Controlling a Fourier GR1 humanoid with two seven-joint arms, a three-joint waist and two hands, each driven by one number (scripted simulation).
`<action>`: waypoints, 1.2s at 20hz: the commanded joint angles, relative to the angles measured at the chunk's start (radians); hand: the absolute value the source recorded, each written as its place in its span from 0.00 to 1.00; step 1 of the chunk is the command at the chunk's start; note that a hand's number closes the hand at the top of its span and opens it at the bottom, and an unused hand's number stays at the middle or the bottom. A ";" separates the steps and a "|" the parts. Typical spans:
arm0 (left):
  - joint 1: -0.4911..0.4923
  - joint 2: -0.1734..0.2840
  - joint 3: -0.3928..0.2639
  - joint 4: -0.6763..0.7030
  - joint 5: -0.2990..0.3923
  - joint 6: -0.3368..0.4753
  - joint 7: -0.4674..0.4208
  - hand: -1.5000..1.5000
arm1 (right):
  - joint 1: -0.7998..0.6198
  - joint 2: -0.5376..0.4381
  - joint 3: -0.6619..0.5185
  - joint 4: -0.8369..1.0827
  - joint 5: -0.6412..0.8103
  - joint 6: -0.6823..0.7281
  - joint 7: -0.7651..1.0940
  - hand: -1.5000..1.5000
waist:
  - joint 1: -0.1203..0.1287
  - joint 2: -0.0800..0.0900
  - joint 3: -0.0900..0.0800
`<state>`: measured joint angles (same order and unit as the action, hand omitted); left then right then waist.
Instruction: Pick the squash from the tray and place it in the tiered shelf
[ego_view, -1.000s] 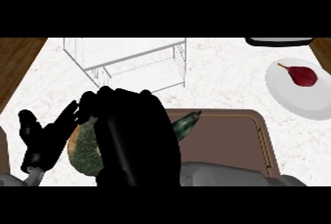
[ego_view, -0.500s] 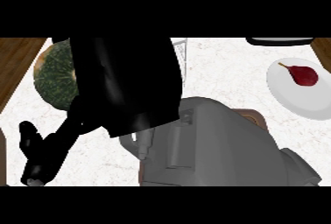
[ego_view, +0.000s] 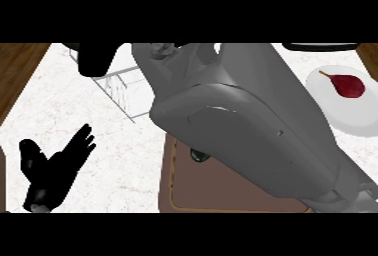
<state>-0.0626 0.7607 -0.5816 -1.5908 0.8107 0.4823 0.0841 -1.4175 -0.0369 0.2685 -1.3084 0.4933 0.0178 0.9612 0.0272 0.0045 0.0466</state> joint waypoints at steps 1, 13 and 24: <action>-0.036 -0.038 0.027 0.117 0.001 -0.032 -0.020 0.50 | -0.042 -0.004 -0.026 0.136 -0.030 0.040 -0.082 1.00 | -0.004 0.017 -0.051; -0.067 -0.073 -0.013 0.087 -0.016 0.027 0.009 0.50 | -0.097 -0.019 -0.071 0.464 0.021 -0.041 -0.348 1.00 | 0.006 0.022 -0.050; -0.041 -0.055 0.004 0.118 0.001 -0.025 -0.012 0.50 | -0.170 0.003 -0.118 0.653 0.039 -0.126 -0.508 1.00 | 0.019 0.020 -0.050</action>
<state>-0.0919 0.7529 -0.5893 -1.5685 0.8109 0.4774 0.0927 -1.5480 -0.0333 0.1807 -0.7165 0.5415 -0.0945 0.5039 0.0494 0.0171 0.0450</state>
